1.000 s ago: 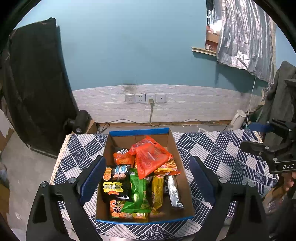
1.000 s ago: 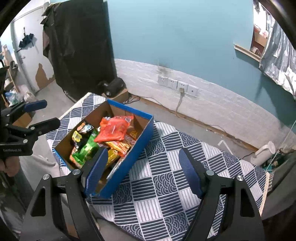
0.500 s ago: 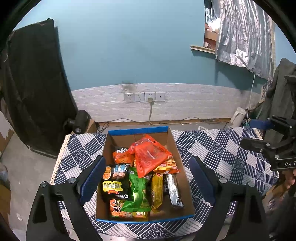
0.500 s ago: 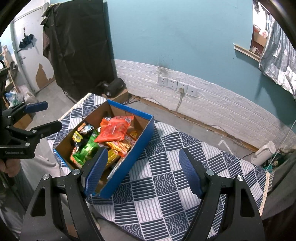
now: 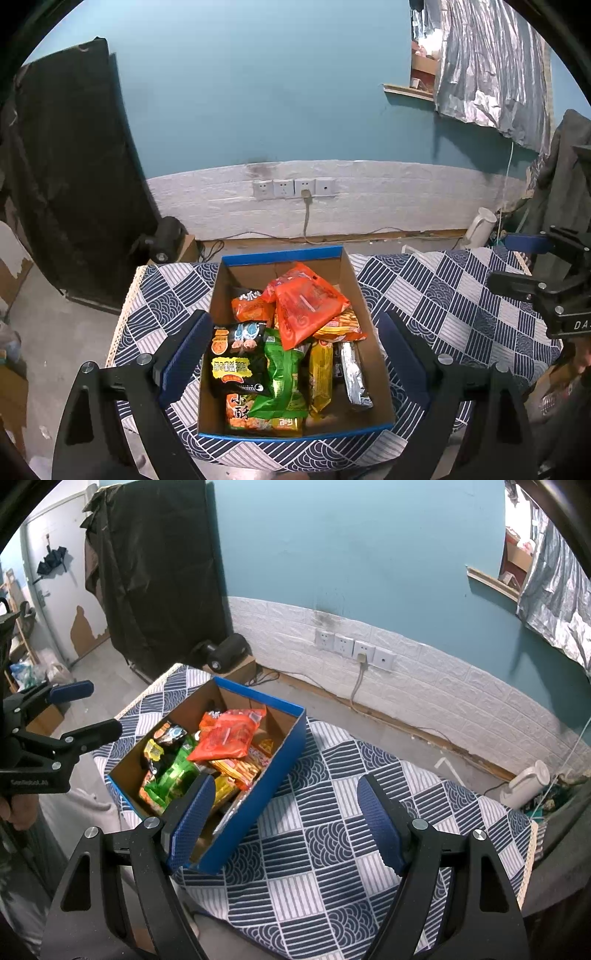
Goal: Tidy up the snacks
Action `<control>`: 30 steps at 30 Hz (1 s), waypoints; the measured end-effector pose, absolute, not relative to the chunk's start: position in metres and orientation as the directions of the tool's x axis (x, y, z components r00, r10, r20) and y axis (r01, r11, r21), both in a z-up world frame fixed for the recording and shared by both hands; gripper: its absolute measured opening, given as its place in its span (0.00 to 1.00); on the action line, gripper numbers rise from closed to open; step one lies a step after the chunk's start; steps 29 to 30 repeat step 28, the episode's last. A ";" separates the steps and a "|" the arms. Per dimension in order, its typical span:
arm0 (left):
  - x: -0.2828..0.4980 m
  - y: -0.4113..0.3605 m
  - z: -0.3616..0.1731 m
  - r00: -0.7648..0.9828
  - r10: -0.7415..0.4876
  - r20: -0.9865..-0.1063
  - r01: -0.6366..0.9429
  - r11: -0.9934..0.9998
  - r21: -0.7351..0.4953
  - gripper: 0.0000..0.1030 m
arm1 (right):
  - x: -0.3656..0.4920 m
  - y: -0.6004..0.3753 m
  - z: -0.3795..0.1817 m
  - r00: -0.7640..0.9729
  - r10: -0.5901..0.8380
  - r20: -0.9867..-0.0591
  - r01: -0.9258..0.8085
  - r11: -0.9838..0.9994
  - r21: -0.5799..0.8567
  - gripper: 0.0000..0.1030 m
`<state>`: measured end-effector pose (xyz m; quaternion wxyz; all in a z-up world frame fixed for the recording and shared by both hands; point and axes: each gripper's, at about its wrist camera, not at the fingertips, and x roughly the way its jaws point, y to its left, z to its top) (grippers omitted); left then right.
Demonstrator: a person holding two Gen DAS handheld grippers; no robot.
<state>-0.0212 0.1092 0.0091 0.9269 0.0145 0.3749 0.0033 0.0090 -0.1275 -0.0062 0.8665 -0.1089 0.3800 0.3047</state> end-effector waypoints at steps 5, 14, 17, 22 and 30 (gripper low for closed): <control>-0.022 0.105 0.009 0.719 0.029 -0.695 0.018 0.998 0.061 0.90 | 0.009 -0.127 -0.006 0.525 0.445 -0.726 -0.610 0.791 0.044 0.77; -0.022 0.102 0.009 0.720 0.041 -0.692 0.021 0.996 0.081 0.90 | 0.009 -0.127 -0.007 0.522 0.444 -0.728 -0.612 0.790 0.043 0.77; -0.022 0.102 0.009 0.721 0.042 -0.692 0.021 0.996 0.082 0.90 | 0.008 -0.127 -0.007 0.522 0.443 -0.729 -0.612 0.790 0.043 0.77; -0.022 0.102 0.008 0.718 0.037 -0.695 0.022 0.997 0.077 0.90 | 0.009 -0.128 -0.008 0.520 0.441 -0.731 -0.612 0.790 0.041 0.77; -0.021 0.103 0.008 0.712 0.037 -0.701 0.016 0.997 0.069 0.90 | 0.009 -0.129 -0.008 0.524 0.438 -0.730 -0.609 0.792 0.039 0.80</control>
